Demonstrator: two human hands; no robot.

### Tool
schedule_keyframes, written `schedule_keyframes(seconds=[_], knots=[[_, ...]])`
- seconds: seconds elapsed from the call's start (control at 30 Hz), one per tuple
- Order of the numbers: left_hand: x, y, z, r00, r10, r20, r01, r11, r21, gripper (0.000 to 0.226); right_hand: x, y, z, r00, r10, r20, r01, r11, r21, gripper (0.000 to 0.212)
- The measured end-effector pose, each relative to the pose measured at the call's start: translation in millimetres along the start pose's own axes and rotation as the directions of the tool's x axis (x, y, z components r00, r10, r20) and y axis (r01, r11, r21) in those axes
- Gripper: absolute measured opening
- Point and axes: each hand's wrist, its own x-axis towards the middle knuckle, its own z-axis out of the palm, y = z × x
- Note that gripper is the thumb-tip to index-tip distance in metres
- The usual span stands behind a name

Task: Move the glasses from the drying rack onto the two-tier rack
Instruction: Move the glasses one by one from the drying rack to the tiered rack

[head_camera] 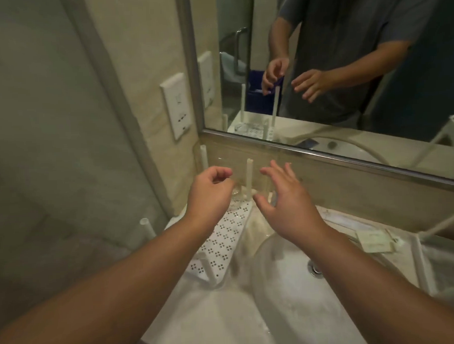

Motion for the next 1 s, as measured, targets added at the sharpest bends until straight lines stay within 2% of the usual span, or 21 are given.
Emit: schedule_keyframes(seconds=[0.17,0.27,0.37,0.43,0.53,0.6,0.7,0.77,0.9,1.0], knots=[[24.3,-29.1,-27.5,0.990,-0.137,-0.029,0.139,0.983,0.117,0.012,11.4,-8.2,38.4,0.993,0.008,0.121,-0.010,1.000,0.019,0.044],[37.8,-50.0,-34.1,0.982,-0.187,-0.035,0.190,0.961,0.201,0.020,14.1,-8.7,56.7,0.983,0.002,0.184,-0.004,1.000,0.014,0.042],[50.8,-70.6,-36.9,0.985,-0.163,-0.058,0.172,0.904,0.390,0.028,15.4,-6.5,69.9,0.973,0.030,0.231,-0.029,1.000,-0.005,0.042],[59.0,-83.1,-35.4,0.992,-0.120,-0.047,0.126,0.829,0.544,0.036,15.7,-4.0,77.1,0.963,0.046,0.265,-0.043,0.999,-0.020,0.042],[67.6,-97.4,-30.6,0.991,-0.136,0.017,0.080,0.678,0.731,0.052,16.5,-1.3,83.3,0.953,0.073,0.296,-0.066,0.997,-0.033,0.040],[72.2,-104.7,-29.3,0.988,-0.135,0.071,0.019,0.572,0.820,0.060,17.0,-0.7,85.2,0.948,0.087,0.307,-0.080,0.996,-0.036,0.040],[76.8,-115.8,-27.1,0.984,-0.125,0.125,-0.056,0.452,0.890,0.059,16.6,0.0,86.5,0.944,0.094,0.317,-0.082,0.995,-0.050,0.040],[78.2,-122.7,-24.9,0.985,-0.106,0.137,-0.077,0.440,0.895,0.054,14.6,1.6,86.4,0.945,0.097,0.314,-0.081,0.995,-0.062,0.041],[80.1,-129.6,-21.2,0.990,-0.047,0.137,-0.098,0.478,0.873,0.044,6.8,7.7,84.0,0.939,0.120,0.321,-0.099,0.992,-0.080,0.041],[80.7,-131.0,-19.7,0.988,-0.057,0.144,-0.101,0.467,0.879,0.043,-0.8,11.5,81.9,0.936,0.140,0.323,-0.114,0.989,-0.098,0.040]])
